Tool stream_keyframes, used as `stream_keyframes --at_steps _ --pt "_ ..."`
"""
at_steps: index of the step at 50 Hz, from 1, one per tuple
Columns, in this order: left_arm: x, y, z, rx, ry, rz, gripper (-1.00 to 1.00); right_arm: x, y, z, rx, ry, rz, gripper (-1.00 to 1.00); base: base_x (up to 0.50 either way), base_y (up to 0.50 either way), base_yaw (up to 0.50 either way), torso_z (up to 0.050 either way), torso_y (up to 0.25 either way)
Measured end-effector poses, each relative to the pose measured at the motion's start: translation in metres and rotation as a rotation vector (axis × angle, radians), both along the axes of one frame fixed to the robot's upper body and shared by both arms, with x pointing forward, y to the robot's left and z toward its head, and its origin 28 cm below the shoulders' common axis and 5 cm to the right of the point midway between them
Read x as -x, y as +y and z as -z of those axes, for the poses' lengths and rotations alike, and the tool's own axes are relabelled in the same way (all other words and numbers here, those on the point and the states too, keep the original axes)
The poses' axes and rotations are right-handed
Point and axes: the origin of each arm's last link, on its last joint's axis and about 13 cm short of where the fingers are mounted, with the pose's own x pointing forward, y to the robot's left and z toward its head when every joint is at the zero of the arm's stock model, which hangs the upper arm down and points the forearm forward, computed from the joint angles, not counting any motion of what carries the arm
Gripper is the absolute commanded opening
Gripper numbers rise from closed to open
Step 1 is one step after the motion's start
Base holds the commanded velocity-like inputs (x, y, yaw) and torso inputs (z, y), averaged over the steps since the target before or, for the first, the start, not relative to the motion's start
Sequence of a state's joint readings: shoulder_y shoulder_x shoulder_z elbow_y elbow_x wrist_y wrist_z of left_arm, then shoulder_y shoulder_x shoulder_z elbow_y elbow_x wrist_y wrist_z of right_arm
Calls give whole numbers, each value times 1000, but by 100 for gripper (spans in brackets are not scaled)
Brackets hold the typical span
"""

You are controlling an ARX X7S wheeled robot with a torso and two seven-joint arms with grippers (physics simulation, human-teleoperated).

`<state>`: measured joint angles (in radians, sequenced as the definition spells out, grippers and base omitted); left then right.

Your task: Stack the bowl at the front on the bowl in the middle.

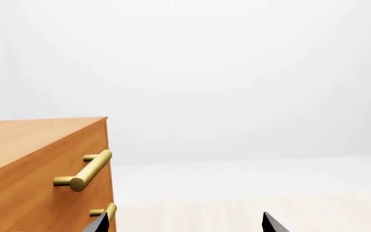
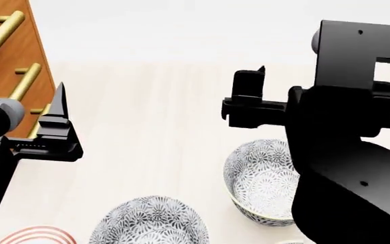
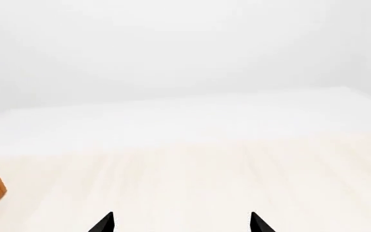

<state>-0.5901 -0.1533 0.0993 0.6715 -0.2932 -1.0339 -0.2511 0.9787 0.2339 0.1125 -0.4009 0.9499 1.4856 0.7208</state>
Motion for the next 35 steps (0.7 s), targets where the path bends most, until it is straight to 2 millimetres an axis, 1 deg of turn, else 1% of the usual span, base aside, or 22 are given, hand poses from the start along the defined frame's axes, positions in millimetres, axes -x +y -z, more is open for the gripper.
stream_keyframes --at_steps 10,19,28,35 --pt "1 0 -1 -1 -3 3 100 -6 -14 -42 -29 101 11 100 0 0 0 0 0" --pt "1 -1 -1 -3 -3 6 100 -9 -27 -72 -40 164 40 100 0 0 0 0 0" --pt "1 -1 0 -4 -3 10 100 -19 -37 -88 -54 228 71 100 0 0 0 0 0" --pt "1 -1 1 -4 -2 11 100 -30 -44 -87 -65 302 90 100 0 0 0 0 0"
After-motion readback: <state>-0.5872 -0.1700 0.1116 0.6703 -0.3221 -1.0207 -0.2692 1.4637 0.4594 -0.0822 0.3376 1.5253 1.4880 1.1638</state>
